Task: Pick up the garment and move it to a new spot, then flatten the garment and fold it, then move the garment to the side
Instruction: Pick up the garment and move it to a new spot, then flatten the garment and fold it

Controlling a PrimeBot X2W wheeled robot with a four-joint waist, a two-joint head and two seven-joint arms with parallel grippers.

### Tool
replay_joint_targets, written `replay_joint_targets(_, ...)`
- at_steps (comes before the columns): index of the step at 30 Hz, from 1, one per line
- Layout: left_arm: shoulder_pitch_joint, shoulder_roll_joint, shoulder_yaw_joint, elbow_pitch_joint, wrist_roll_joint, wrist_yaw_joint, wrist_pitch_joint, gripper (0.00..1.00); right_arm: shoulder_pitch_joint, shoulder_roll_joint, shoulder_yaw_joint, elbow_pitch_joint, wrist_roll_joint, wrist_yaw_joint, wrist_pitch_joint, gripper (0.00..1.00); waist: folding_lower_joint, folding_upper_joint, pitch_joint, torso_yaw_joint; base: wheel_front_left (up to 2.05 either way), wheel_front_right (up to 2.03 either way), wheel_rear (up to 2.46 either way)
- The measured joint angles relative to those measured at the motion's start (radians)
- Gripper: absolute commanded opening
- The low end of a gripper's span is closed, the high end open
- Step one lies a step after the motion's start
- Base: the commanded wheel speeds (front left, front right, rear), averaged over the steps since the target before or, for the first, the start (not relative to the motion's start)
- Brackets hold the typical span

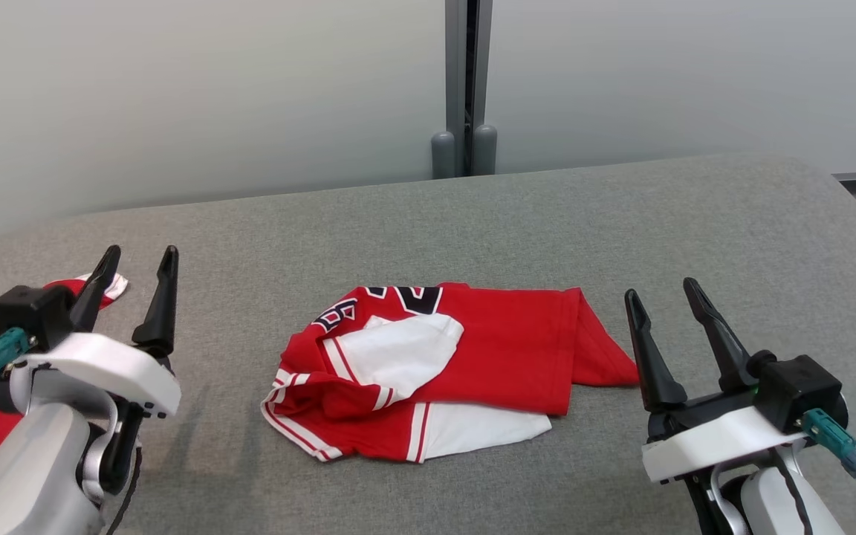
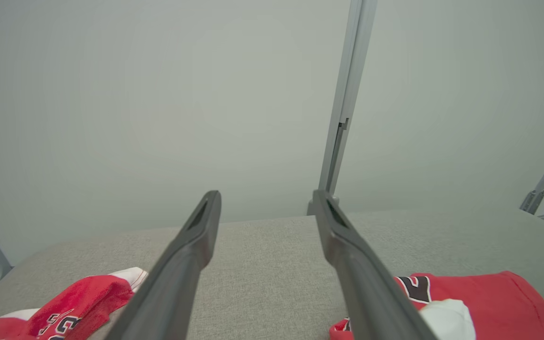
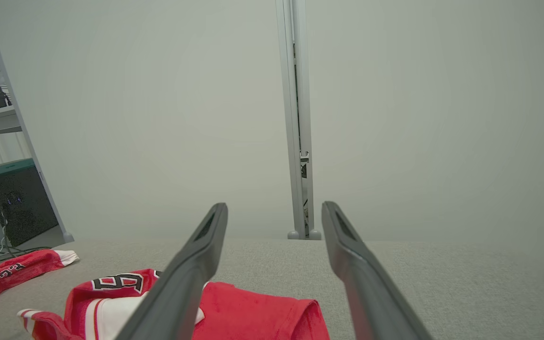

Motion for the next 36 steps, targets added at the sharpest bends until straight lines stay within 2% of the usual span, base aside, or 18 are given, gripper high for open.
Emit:
replay_joint_targets(4,0.132,0.02,0.079,-0.192,0.039,0.092,-0.004,1.0,0.02,-0.002,-0.017,-0.006,0.001,0.0,0.0,1.0,0.0,0.0,-0.002,0.014,0.0,0.0,0.0)
replay_joint_targets(8,0.286,-0.015,0.178,-0.379,0.114,0.166,-0.007,1.0,0.033,-0.004,-0.029,-0.01,0.002,0.0,0.0,1.0,0.0,0.0,0.004,0.024,0.0,0.0,0.0)
replay_joint_targets(14,0.458,-0.101,0.257,-0.494,0.238,0.205,-0.007,1.0,0.041,-0.004,-0.032,-0.012,0.01,0.0,0.0,1.0,0.0,0.0,0.014,0.034,0.0,0.0,0.0)
replay_joint_targets(21,0.541,-0.188,0.303,-0.514,0.364,0.2,-0.007,1.0,0.059,-0.008,-0.045,-0.013,0.01,0.0,0.0,1.0,0.0,0.0,0.014,0.043,0.0,0.0,0.0)
replay_joint_targets(26,0.544,-0.225,0.325,-0.51,0.422,0.175,-0.007,1.0,0.068,-0.008,-0.046,-0.014,0.01,0.0,0.0,1.0,0.0,0.0,0.01,0.045,0.0,0.0,0.0)
replay_joint_targets(36,0.554,-0.267,0.366,-0.493,0.469,0.127,-0.007,1.0,0.068,-0.008,-0.041,-0.012,0.01,0.0,0.0,1.0,0.0,0.0,0.0,0.035,0.0,0.0,0.0)
